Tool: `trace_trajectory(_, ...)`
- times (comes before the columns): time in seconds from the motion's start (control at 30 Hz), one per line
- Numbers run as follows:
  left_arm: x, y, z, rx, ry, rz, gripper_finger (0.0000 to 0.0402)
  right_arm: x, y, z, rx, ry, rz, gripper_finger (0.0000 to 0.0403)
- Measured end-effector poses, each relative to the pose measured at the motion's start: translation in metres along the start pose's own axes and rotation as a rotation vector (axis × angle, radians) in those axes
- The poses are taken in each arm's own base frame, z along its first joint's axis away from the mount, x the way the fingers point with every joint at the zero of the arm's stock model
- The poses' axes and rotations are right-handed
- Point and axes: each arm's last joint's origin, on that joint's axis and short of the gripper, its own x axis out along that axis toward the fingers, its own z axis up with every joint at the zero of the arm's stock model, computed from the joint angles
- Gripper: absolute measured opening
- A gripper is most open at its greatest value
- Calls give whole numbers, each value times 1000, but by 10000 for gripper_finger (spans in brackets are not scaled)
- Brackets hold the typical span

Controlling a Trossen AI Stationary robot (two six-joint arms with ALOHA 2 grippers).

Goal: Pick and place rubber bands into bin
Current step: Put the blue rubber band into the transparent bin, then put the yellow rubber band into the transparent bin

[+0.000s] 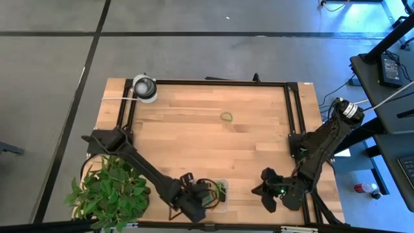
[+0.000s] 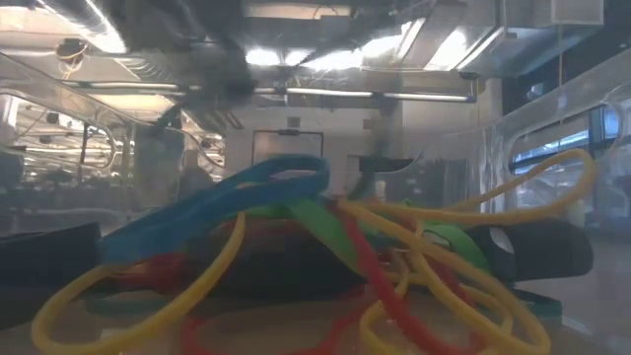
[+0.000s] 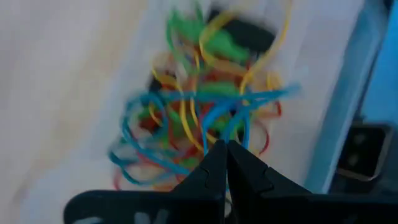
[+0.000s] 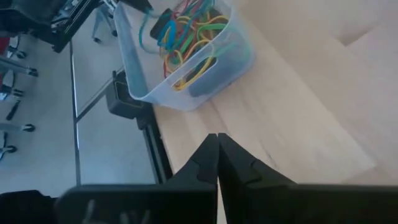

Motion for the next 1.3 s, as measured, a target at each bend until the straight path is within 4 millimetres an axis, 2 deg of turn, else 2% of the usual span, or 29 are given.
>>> trace_trajectory(0.23,31,-2,-15,-40,146,4,4,-4,3,-6,-3,13,28,7)
trace_trajectory(0.37,32,-2,-14,-47,164,-8,30,-5,4,-7,-4,17,37,8)
trace_trajectory(0.63,28,0,-8,-62,163,-20,113,-5,-1,-8,-34,23,-1,8)
trace_trajectory(0.8,10,3,2,-85,136,-54,144,-5,-1,-8,-39,24,-7,9)
trace_trajectory(1.0,-21,11,21,-28,79,-113,145,-5,-2,-8,-42,24,-10,9)
trace_trajectory(1.17,-43,20,32,126,53,-144,119,-4,-2,-7,-42,42,-16,8)
trace_trajectory(1.3,-58,31,34,292,45,-126,61,0,-3,-1,-23,151,-43,3)
